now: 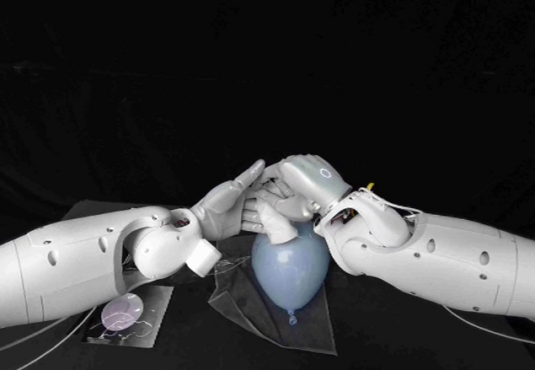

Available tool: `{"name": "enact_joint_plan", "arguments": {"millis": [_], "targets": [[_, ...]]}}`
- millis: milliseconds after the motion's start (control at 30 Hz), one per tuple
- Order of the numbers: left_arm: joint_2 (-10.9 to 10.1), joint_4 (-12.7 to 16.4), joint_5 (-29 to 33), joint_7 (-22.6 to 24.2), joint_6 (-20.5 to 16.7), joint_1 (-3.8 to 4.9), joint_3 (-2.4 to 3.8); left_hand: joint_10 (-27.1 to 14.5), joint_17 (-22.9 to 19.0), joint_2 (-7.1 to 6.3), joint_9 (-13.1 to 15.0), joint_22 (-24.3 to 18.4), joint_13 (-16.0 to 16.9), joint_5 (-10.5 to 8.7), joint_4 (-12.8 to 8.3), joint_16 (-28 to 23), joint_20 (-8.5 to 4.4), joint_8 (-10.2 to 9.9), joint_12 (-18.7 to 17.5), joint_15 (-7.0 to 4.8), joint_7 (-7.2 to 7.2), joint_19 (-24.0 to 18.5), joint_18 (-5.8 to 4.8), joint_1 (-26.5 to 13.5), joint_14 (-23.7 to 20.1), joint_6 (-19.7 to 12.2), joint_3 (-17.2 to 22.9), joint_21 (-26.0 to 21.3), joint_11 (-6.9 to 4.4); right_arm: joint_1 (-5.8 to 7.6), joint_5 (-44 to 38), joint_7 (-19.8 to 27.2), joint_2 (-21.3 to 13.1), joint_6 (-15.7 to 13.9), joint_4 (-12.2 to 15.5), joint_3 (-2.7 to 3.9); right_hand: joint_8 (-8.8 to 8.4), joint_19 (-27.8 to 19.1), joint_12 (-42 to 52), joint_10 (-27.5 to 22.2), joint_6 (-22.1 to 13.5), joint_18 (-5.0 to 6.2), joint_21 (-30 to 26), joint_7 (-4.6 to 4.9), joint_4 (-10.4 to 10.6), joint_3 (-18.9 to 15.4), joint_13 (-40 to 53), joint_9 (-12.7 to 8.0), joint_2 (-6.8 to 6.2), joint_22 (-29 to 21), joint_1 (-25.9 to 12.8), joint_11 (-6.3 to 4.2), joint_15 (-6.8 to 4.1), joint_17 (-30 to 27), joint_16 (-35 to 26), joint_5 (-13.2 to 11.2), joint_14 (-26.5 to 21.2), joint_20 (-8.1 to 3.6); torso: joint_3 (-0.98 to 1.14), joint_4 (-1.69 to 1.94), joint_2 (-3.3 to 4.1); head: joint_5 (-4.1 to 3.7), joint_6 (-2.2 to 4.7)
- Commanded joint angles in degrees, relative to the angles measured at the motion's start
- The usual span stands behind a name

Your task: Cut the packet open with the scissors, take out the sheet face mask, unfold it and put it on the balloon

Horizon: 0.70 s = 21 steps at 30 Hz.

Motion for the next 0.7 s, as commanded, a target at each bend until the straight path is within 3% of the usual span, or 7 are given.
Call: {"name": "enact_joint_plan", "arguments": {"millis": [33, 400, 700], "targets": [[0.10, 0.33, -0.67, -0.12, 1.87, 0.10, 0.06, 0.39, -0.04, 0.30, 0.05, 0.05, 0.09, -0.28, 0.00, 0.16, 0.09, 0.23, -0.09, -0.06, 7.93, -0.13, -1.06, 0.36, -0.35, 0.38, -0.38, 0.04, -0.07, 0.01, -0.76, -0.12, 0.10, -1.93, -0.02, 0.05, 0.53, 0.18, 0.19, 5.34, 0.70, 0.78, 0.26, 0.01, 0.02, 0.03, 14.31, 0.42, 0.55, 9.68, -0.08, -0.58, -0.74, 15.10, 0.20, -0.24, 6.11, -0.18, 0.02, -0.03, -0.01, -0.04, 0.01], [0.12, 0.44, -0.85, -0.36, 2.18, 0.11, 0.06, 0.61, -0.03, 0.44, 0.10, 0.04, 0.11, -0.28, -0.01, 0.17, 0.09, 0.30, -0.06, -0.08, 8.02, -0.17, -1.05, 0.59, -0.34, 0.55, -0.48, 0.05, -0.10, -0.03, -1.49, -0.79, -0.06, -1.50, 0.25, 0.06, 2.55, 0.12, 0.74, 5.55, 1.14, 0.79, 0.27, -1.01, 0.71, 0.19, 14.58, 2.06, 1.77, 9.65, -0.91, -1.43, -1.45, 15.10, 0.20, -0.22, 6.11, -0.60, 0.01, -0.02, -0.02, -0.09, -0.07], [0.06, 0.23, -0.78, -0.29, 2.00, 0.12, 0.06, 0.67, -0.03, 0.62, 0.12, 0.05, 0.11, -0.28, 0.00, 0.18, 0.09, 0.32, -0.07, -0.09, 8.04, -0.09, -1.05, 0.77, -0.33, 0.59, -0.51, 0.06, -0.10, -0.08, -2.20, -0.92, -1.62, -1.01, 1.89, 0.06, 5.41, 0.18, 1.23, 5.72, 0.18, 0.71, 0.56, -1.79, 1.08, 0.21, 14.82, 5.51, 2.33, 9.72, -2.21, -2.09, -2.05, 15.10, 0.20, -0.21, 6.11, -1.07, 0.02, -0.03, 0.00, -0.05, -0.20]]}}
